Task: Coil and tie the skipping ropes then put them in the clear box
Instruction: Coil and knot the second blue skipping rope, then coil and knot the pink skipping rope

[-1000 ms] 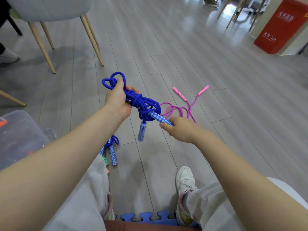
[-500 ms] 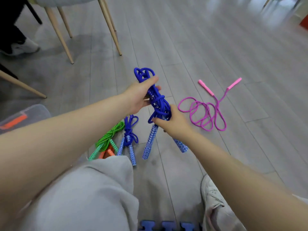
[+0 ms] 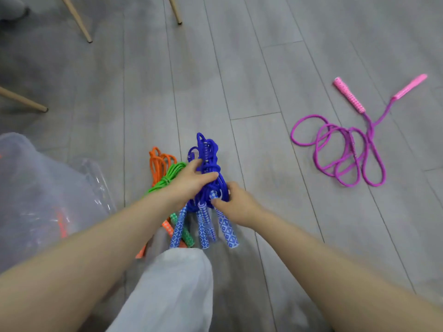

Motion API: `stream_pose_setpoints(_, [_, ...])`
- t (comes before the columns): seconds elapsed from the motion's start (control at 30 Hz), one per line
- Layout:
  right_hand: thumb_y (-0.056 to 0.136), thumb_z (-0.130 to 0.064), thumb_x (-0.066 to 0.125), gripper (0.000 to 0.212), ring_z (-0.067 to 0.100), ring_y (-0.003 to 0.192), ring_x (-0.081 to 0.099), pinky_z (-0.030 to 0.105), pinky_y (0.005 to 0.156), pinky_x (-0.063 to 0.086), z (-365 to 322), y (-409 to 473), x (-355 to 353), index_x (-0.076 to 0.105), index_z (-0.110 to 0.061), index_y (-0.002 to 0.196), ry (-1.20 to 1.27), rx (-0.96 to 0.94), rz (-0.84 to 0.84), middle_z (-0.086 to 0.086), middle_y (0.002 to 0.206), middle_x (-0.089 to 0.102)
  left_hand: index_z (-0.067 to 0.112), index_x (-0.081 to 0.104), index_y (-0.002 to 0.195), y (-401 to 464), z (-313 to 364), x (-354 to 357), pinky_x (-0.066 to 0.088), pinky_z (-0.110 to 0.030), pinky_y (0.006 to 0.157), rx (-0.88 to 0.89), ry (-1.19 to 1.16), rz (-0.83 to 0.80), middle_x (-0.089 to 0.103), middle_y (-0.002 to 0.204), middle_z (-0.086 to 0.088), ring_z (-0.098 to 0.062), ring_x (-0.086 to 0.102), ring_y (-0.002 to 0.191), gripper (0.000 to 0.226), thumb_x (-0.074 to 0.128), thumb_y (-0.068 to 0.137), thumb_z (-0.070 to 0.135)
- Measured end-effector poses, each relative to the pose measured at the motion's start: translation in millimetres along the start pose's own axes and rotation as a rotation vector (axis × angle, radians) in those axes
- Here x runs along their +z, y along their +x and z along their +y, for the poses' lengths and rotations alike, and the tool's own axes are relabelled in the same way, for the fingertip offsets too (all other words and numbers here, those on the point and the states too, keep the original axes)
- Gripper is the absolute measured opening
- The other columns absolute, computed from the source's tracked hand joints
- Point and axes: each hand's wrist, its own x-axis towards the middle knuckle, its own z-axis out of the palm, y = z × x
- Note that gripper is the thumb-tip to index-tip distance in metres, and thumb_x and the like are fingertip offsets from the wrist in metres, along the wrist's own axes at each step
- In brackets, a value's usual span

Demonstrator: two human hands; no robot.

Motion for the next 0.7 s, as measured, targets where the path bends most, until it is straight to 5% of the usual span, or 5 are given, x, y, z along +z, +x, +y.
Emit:
stream_pose_setpoints(0.17, [0.093,-0.030,0.059,0.040,0.022,0.105,0.063,0.037,0.094,0.048,22,39,22,0.048,-0.016,0.128,0.013,0.073,-0.083,0.000,0.106,0.064,0.025,0.053,0.108,36,-41,-21,0.058,-0.040,0.078,-0.035,0.167,0.103,0.069,0.095,-0.009,-0.025,0.071,0.083,0.033,0.069,0.082,0.011])
stream_pose_setpoints(0.27, [0.093,-0.027,0.056,0.037,0.021,0.099,0.063,0.033,0.088,0.048,35,56,23,0.048,-0.016,0.128,0.025,0.102,-0.095,0.001,0.109,0.065,0.026,0.052,0.125,55,-51,-25,0.051,-0.043,0.091,0.025,0.536,0.161,0.068,0.108,-0.002,-0.025,0.066,0.100,0.053,0.072,0.077,0.037])
stream_pose_setpoints(0.37, [0.093,-0.025,0.056,0.034,0.017,0.085,0.058,0.026,0.076,0.043,51,68,20,0.049,-0.017,0.125,0.048,0.144,-0.063,-0.002,0.101,0.062,0.013,0.052,0.133,70,-54,-28,0.041,-0.043,0.098,0.177,0.963,0.259,0.062,0.119,-0.012,-0.035,0.053,0.113,0.060,0.068,0.083,0.043])
stream_pose_setpoints(0.5, [0.092,-0.022,0.055,0.029,0.020,0.079,0.058,0.030,0.079,0.048,76,81,13,0.053,-0.014,0.120,0.108,0.208,-0.008,0.000,0.094,0.062,0.009,0.046,0.139,80,-57,-28,0.039,-0.047,0.098,0.279,1.302,0.338,0.054,0.125,-0.016,-0.038,0.047,0.114,0.073,0.072,0.080,0.042])
stream_pose_setpoints(0.7, [0.092,-0.017,0.054,0.023,0.020,0.082,0.060,0.028,0.075,0.047,107,90,-18,0.055,-0.017,0.115,0.153,0.232,0.032,-0.003,0.090,0.060,0.012,0.046,0.138,90,-46,-9,0.040,-0.049,0.094,0.404,1.386,0.279,0.051,0.130,-0.013,-0.037,0.048,0.116,0.084,0.083,0.064,0.027])
